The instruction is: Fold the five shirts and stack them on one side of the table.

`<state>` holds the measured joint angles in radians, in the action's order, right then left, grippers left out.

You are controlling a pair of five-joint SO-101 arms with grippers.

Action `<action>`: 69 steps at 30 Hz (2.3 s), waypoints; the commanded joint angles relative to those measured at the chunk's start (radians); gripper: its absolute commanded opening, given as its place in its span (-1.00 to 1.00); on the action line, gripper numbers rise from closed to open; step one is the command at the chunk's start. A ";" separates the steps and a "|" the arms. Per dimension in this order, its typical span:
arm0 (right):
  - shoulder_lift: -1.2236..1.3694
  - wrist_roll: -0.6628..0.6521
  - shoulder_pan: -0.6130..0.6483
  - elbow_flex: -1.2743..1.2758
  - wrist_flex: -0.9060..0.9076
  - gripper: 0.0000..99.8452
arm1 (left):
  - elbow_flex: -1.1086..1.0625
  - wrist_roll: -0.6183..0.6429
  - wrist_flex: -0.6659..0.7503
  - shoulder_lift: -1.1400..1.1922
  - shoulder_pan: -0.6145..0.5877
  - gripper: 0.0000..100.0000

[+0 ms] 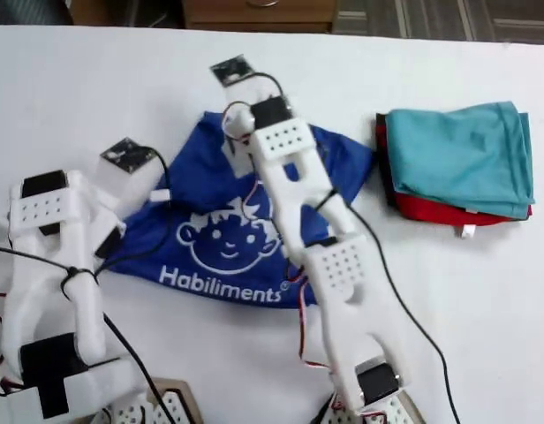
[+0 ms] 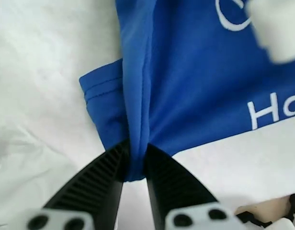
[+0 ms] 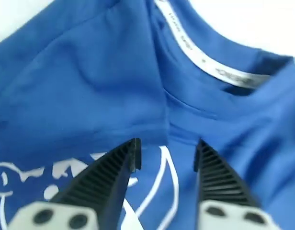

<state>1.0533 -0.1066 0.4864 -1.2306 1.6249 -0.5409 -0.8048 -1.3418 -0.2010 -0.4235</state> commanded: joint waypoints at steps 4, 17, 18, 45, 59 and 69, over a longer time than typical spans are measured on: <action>0.180 0.009 0.001 -0.322 0.062 -0.54 | 0.041 -0.003 -0.006 -0.003 -0.012 -0.95; 0.203 0.005 0.031 -0.325 0.076 -0.68 | 0.041 -0.003 -0.005 -0.003 -0.012 -0.95; 0.203 0.006 0.033 -0.315 0.077 -0.71 | 0.041 -0.003 -0.005 -0.003 -0.012 -0.95; -0.002 -0.046 -0.101 -0.408 0.140 -0.96 | 0.140 0.040 -0.012 -0.009 -0.008 -0.95; -0.002 -0.049 -0.067 -0.221 0.128 -0.84 | 0.220 0.041 -0.094 -0.003 0.034 -0.95; 0.131 -0.048 -0.013 -0.265 0.085 -0.69 | 0.188 0.041 -0.091 -0.003 0.032 -0.95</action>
<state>1.1853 -0.1542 0.4496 -1.4546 1.7215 -0.3567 -0.7741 -1.4369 -0.2010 -0.3959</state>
